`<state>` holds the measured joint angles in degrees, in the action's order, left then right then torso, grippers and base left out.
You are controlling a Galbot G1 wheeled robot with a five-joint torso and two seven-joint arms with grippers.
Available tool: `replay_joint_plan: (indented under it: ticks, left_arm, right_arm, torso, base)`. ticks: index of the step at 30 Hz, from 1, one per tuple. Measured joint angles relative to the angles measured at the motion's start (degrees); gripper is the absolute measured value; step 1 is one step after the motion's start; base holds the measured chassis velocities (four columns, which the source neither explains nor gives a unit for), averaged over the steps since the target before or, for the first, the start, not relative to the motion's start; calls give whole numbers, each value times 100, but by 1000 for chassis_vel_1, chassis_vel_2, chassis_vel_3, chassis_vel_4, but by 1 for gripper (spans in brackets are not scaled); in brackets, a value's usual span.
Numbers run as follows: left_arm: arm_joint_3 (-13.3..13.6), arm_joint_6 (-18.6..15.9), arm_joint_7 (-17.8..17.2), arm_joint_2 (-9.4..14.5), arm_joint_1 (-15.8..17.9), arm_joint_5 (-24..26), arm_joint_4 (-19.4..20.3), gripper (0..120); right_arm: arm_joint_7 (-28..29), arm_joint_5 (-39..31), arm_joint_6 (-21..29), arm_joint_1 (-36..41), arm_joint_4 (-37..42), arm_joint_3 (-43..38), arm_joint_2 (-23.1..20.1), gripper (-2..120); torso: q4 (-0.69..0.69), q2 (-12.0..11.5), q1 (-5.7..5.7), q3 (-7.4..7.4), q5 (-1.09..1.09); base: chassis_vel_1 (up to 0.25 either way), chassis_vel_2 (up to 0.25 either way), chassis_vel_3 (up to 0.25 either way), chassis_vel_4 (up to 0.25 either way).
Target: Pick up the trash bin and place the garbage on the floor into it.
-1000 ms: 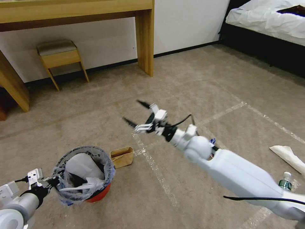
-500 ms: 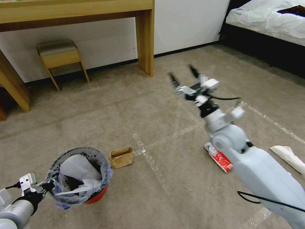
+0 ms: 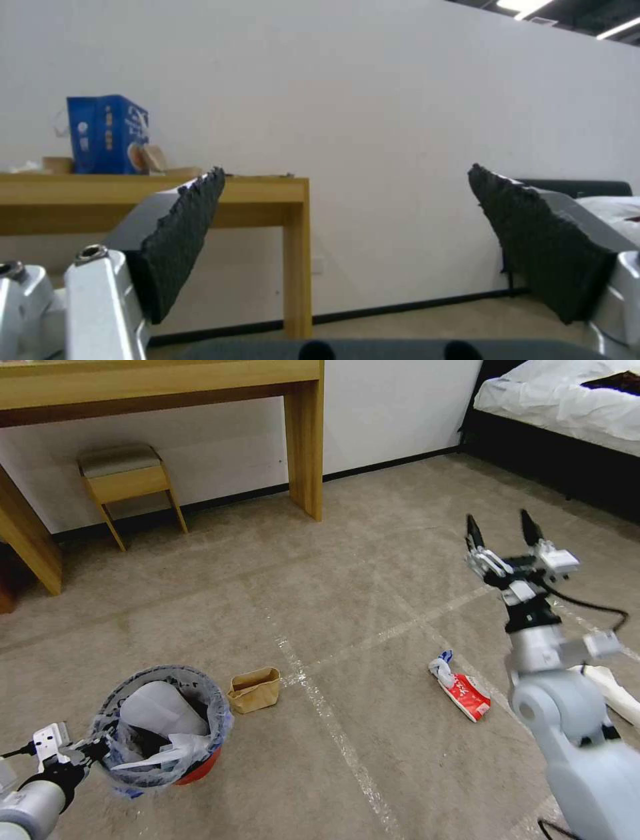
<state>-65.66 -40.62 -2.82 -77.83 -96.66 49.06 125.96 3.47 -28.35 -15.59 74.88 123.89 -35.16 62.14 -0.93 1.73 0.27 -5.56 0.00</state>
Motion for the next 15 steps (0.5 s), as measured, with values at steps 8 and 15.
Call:
replay_joint_plan:
  ticks: [8,15]
  left_arm:
    - [-62,16,-6,-65,23,27,46,1]
    - [-17,25,5,-139,69,31,48,1]
  right_arm:
    - [-76,429,-345,457,37,-147,661,93]
    - [-51,682,-448,480,-156,-210,809,93]
  torso:
    - [1,-1,0,0,0]
    - [1,-1,0,-1,0]
  base:
    - [0,0,0,0]
    - [0,0,0,0]
